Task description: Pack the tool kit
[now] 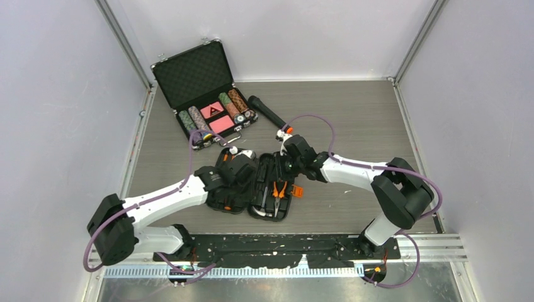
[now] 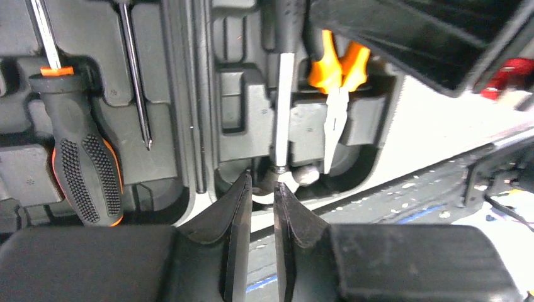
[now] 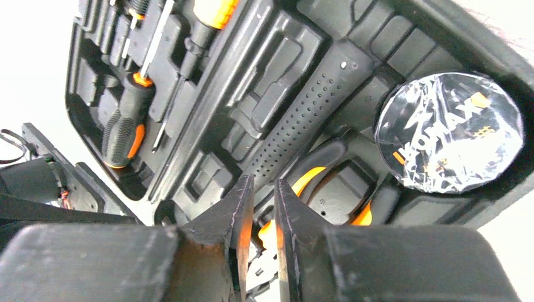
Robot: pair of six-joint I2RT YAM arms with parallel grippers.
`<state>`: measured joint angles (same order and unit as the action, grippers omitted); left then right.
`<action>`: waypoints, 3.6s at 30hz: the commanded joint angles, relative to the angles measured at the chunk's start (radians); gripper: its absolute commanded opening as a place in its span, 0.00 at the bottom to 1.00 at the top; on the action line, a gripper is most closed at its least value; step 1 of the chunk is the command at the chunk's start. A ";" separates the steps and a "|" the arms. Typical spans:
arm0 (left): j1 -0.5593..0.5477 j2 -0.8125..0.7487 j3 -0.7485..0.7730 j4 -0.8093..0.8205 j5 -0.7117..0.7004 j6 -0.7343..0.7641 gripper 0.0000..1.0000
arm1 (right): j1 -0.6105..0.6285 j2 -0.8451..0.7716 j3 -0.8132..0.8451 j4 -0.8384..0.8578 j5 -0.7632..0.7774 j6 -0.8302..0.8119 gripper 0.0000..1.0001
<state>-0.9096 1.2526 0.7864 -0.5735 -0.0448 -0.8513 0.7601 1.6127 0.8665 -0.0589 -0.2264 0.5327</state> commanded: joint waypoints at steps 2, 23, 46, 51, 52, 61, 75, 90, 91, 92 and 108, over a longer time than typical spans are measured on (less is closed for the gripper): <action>-0.005 -0.057 0.062 -0.020 -0.013 0.025 0.22 | 0.004 -0.087 0.034 0.009 0.029 -0.009 0.27; -0.082 0.180 0.084 -0.062 0.084 0.074 0.11 | -0.002 0.108 0.070 0.005 -0.007 0.022 0.19; -0.025 0.263 -0.086 0.088 0.242 0.040 0.00 | -0.012 0.133 0.067 -0.029 0.008 0.011 0.17; -0.023 0.184 -0.036 0.105 0.234 0.040 0.09 | -0.026 0.056 0.091 -0.002 -0.025 -0.005 0.21; -0.022 0.153 -0.020 0.106 0.224 0.038 0.14 | -0.028 0.039 0.099 -0.005 -0.025 -0.008 0.22; 0.101 -0.188 0.100 -0.026 -0.011 0.121 0.60 | -0.077 -0.269 0.078 -0.124 0.092 -0.023 0.45; 0.663 -0.290 -0.150 0.070 0.022 0.216 0.89 | -0.085 -0.466 -0.254 -0.035 0.157 0.038 0.59; 0.699 -0.007 -0.193 0.140 0.189 0.275 0.55 | -0.087 -0.448 -0.359 0.143 0.101 0.043 0.59; 0.696 -0.018 -0.213 0.149 0.208 0.260 0.53 | -0.087 -0.448 -0.362 0.154 0.099 0.043 0.59; 0.687 -0.029 -0.236 0.159 0.228 0.249 0.52 | -0.088 -0.446 -0.367 0.163 0.095 0.045 0.59; 0.451 -0.343 -0.301 0.016 0.086 0.103 0.63 | -0.114 -0.501 -0.381 0.090 0.189 -0.008 0.59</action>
<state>-0.4541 0.9752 0.4938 -0.5022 0.1047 -0.7143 0.6559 1.1763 0.4747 0.0555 -0.1215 0.5617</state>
